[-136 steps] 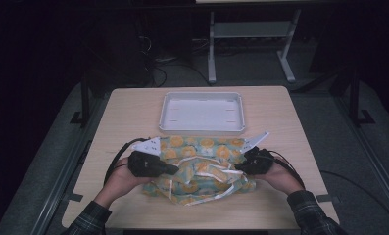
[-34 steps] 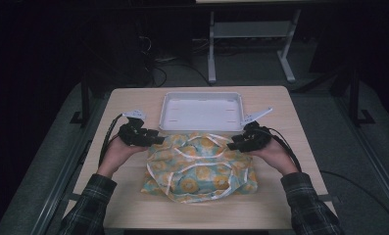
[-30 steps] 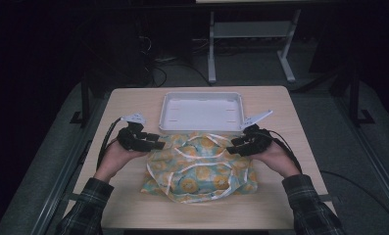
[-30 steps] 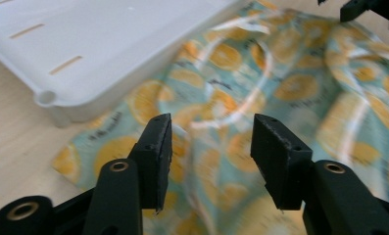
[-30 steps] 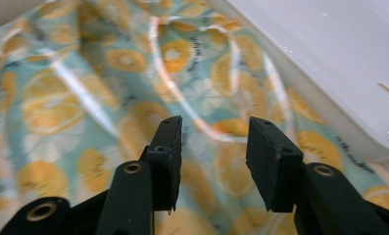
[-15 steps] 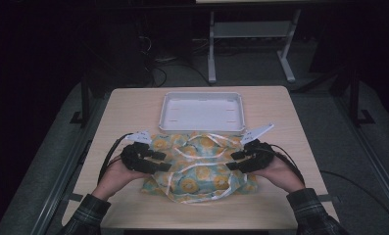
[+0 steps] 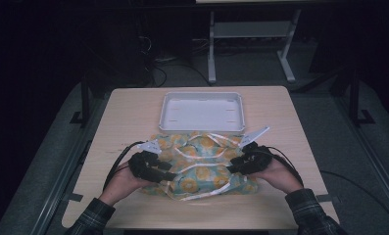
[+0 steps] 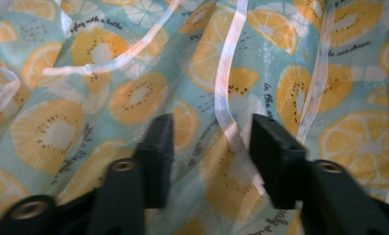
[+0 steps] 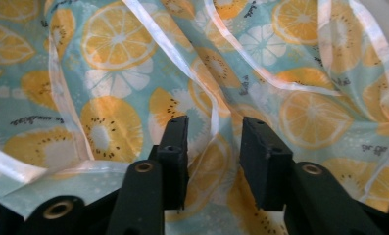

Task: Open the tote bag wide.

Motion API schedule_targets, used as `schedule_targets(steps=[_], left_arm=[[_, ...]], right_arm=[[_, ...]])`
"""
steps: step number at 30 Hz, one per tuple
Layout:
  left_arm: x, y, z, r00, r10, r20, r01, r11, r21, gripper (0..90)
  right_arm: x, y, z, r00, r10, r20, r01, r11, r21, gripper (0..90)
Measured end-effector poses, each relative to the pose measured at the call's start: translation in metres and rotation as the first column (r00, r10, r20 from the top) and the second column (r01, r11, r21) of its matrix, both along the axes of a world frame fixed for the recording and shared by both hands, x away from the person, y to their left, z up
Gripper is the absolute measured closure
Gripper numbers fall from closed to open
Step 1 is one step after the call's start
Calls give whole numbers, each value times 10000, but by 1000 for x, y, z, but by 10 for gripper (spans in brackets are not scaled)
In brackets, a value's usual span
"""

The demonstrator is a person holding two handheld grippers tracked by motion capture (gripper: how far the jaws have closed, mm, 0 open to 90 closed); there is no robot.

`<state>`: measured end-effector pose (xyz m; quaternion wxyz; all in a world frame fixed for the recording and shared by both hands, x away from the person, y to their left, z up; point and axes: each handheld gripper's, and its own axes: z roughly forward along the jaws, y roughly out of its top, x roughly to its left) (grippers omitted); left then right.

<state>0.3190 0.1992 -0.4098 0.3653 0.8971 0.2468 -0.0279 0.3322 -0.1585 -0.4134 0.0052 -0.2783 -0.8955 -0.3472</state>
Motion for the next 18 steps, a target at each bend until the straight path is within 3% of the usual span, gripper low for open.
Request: schedule_targets(steps=[6,8,13,18], left_arm=[[0,3,3,9997,-163,163,161,9998,104,830],[-1,5,4,9998,-109,157,109,9999,-1,881],[0,10,9,9999,-53,155,58,9995,-314,893],[-5,17,19,9997,26,237,-4,9957,-926,893]], right_arm=[[0,-1,0,9999,150,37,-149,9999,-41,801],[0,-1,0,9998,180,61,-179,9998,-98,841],[-2,-3,3,9991,294,306,-292,9995,-74,885],[-7,-6,12,9979,289,577,-307,9990,312,888]])
